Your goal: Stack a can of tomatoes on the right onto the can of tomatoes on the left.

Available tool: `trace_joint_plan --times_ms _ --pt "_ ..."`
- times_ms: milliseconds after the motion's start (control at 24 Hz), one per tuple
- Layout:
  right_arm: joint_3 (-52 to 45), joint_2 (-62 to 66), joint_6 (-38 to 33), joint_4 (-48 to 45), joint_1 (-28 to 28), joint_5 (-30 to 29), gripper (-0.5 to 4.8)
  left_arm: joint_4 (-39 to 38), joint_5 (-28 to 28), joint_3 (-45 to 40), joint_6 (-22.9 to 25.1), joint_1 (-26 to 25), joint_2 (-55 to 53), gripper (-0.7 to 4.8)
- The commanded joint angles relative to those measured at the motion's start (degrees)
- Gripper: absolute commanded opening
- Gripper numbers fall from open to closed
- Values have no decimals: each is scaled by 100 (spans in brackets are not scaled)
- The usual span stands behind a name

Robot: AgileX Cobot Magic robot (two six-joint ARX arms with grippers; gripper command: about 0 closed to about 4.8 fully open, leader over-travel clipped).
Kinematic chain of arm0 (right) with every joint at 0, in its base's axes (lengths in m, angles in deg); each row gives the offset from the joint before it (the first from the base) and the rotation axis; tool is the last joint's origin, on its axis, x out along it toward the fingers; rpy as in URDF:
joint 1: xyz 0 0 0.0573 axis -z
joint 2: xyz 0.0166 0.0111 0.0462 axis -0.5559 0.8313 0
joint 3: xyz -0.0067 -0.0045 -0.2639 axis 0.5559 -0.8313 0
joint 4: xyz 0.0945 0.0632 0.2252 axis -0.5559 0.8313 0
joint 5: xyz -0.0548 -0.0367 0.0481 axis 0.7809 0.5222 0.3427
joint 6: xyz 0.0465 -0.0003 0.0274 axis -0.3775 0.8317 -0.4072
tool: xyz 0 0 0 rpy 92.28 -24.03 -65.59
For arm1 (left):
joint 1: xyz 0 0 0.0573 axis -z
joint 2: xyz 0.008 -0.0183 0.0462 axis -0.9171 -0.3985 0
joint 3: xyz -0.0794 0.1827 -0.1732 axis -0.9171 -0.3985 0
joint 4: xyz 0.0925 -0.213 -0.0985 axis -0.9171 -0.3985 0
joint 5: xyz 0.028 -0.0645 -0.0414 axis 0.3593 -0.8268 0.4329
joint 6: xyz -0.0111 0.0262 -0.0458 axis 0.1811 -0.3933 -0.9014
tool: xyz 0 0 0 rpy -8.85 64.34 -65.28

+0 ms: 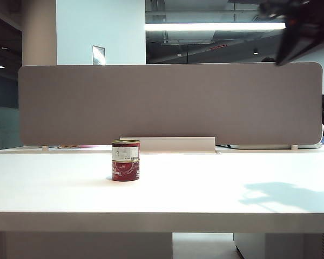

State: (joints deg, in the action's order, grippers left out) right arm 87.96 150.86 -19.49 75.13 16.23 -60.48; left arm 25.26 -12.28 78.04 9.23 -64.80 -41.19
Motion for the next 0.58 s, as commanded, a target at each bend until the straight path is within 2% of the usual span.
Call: trace_joint_plan --times_ms 42,376,584 --pt "-732 -879 -201 -374 -7 422 -5 122 103 17 11 -4 -4 -6" --pt "-1805 -2638 -481 -404 -7 809 -5 214 1185 17 9 -4 -4 -6" --pt "-2234 -3294 -619 -372 -7 896 -5 155 1161 17 9 -4 -4 -6"
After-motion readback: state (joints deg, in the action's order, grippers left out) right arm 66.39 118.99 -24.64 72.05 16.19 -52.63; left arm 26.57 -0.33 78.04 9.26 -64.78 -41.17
